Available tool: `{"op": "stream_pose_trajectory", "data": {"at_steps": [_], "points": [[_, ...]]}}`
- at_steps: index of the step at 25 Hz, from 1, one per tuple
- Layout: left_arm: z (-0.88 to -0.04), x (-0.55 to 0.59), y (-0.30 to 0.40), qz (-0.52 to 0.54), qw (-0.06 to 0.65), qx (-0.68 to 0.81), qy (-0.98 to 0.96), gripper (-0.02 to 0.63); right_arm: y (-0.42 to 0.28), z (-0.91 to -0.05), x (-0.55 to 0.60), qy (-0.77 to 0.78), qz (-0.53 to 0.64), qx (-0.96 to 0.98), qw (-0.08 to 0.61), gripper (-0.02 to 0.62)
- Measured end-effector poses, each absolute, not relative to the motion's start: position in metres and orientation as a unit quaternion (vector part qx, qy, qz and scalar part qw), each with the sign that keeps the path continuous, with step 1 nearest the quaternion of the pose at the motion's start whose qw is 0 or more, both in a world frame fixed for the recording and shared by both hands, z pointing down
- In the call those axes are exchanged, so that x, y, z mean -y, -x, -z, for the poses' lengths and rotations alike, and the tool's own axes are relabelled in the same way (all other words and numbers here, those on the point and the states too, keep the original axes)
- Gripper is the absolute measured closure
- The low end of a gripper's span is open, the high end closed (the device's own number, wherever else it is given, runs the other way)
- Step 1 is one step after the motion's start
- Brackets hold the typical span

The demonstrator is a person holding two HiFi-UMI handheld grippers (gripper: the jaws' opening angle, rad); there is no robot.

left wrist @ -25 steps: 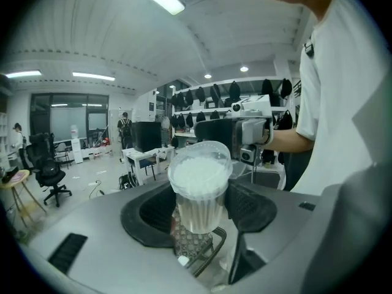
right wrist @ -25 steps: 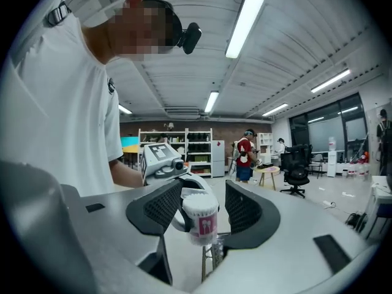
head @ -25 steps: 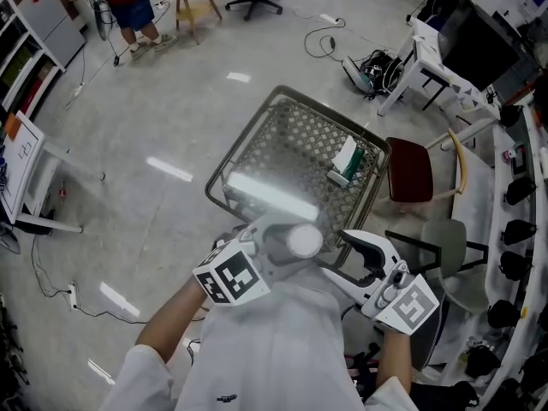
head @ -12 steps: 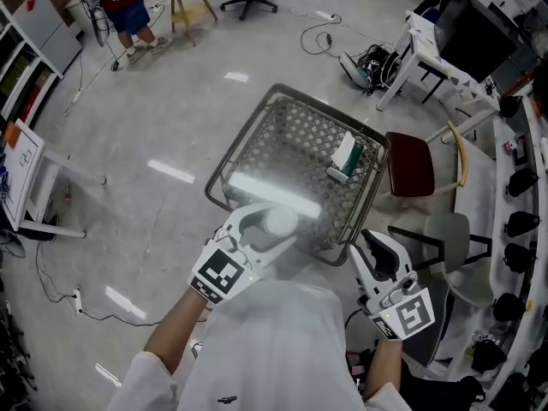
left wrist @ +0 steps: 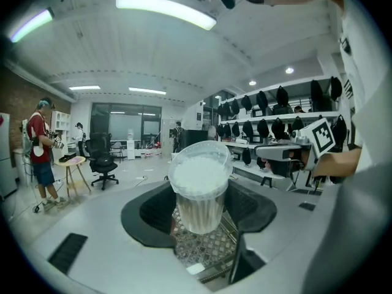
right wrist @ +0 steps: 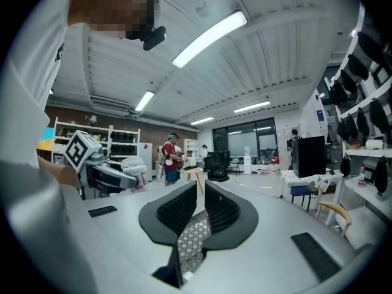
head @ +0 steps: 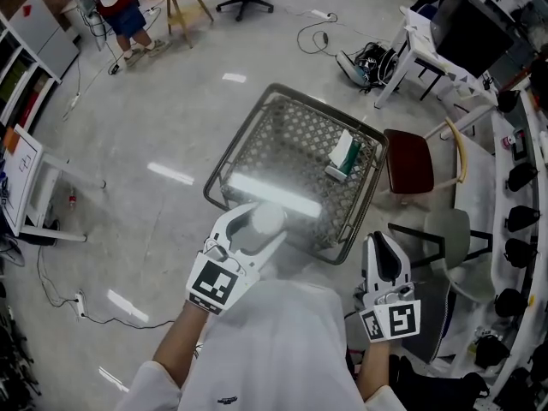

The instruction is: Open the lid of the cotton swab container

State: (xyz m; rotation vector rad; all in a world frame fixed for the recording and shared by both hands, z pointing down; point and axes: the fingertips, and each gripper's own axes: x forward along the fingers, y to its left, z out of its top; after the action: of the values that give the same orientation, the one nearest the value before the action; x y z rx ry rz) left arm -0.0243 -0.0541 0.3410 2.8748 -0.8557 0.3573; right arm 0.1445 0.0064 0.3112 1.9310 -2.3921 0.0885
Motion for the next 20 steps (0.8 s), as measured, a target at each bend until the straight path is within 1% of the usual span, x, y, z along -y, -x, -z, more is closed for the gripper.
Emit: {"op": "stream_pose_trajectory", "data": {"at_steps": [4,7,9,13,20], "points": [[-0.338,0.054,0.027,-0.107,0.069,0.293,-0.948,0.364,-0.146,-0.315,-0.009,-0.638,-0.029,0.768,0.042,0.565],[-0.338,0.054,0.03,-0.109,0.066,0.299,-0.946,0.364,-0.144,-0.319,-0.009,-0.644,-0.037,0.763,0.044,0.579],[-0.338,0.054,0.032,-0.103,0.076,0.299,-0.946,0.364,-0.145,-0.321,-0.009,-0.65,-0.044,0.758,0.044,0.593],[-0.342,0.053,0.033,-0.09,0.098,0.296,-0.946,0.364,-0.144,-0.326,-0.01,-0.655,-0.048,0.752,0.05,0.594],[-0.34,0.05,0.035,-0.084,0.096,0.305,-0.944,0.364,-0.147,-0.328,-0.011,-0.663,-0.051,0.745,0.054,0.598]]}}
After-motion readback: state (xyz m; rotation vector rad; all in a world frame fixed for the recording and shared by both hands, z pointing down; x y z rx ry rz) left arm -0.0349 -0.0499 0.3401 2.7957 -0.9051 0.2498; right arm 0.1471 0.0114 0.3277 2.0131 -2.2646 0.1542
